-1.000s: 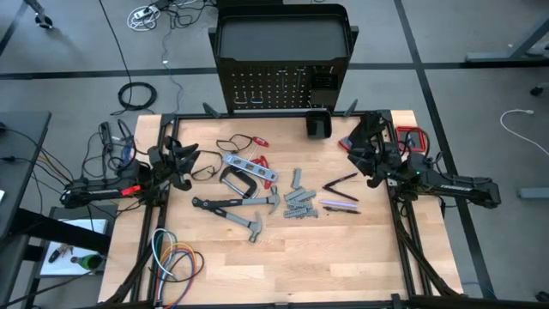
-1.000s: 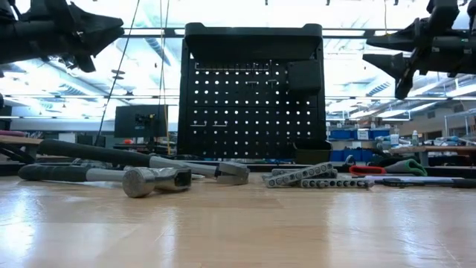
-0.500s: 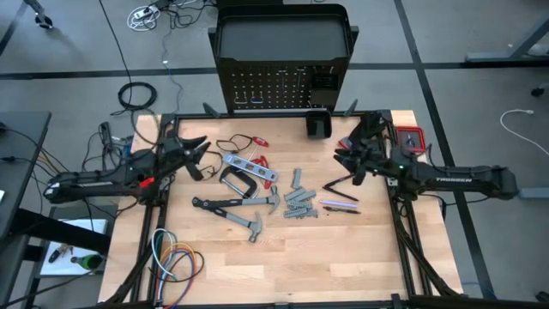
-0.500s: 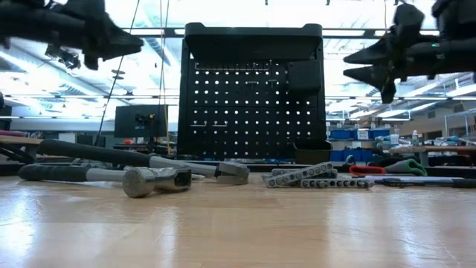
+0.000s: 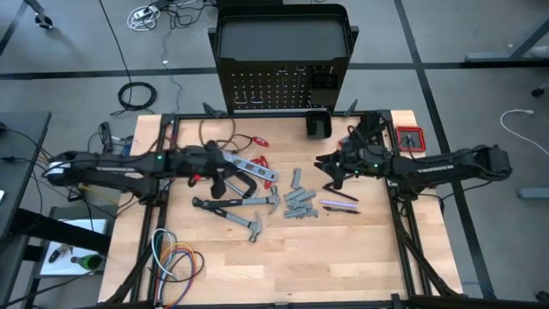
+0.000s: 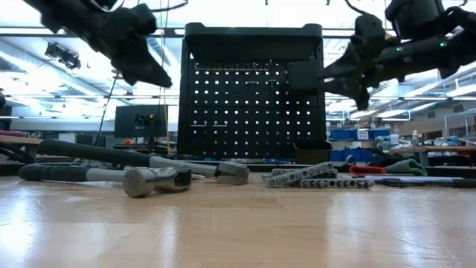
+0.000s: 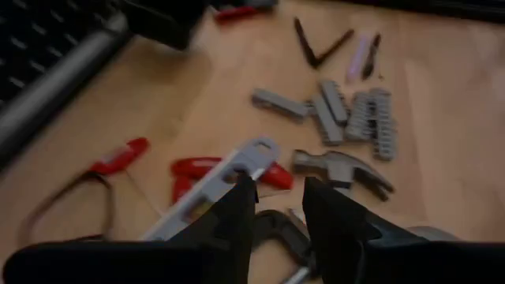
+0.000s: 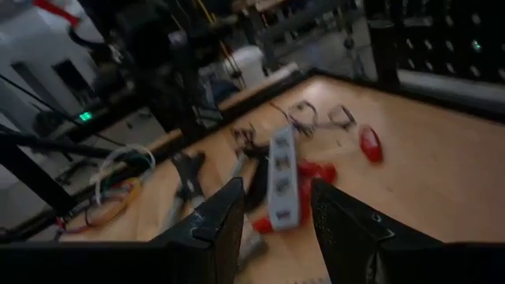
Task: Hang tools onto peg board
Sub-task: Hang the top hammer onto the peg board
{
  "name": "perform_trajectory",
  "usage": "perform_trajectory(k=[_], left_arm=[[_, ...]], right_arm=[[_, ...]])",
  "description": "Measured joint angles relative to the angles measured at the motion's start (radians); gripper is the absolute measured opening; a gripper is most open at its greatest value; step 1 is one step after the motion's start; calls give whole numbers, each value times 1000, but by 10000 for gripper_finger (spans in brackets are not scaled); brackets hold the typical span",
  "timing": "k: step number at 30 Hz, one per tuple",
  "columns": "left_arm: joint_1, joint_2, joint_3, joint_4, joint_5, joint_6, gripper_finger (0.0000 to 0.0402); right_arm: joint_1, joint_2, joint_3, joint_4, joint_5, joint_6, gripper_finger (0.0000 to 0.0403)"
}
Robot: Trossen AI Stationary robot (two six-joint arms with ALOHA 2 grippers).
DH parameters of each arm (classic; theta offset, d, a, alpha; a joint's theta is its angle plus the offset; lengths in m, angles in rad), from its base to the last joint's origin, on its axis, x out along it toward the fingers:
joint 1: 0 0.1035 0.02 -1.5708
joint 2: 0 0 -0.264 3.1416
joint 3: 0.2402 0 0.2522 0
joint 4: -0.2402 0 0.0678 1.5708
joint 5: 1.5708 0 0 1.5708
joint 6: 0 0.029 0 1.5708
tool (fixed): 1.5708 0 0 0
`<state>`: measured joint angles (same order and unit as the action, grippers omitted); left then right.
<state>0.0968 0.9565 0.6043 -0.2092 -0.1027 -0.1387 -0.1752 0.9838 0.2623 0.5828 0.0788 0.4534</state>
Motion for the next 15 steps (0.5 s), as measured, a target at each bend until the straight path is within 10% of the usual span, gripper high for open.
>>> perform_trajectory(k=[15], left_arm=[[-130,460,183,-9,83,-99,137]], right_arm=[[2,-6,-1,-63,-5,-27,155]])
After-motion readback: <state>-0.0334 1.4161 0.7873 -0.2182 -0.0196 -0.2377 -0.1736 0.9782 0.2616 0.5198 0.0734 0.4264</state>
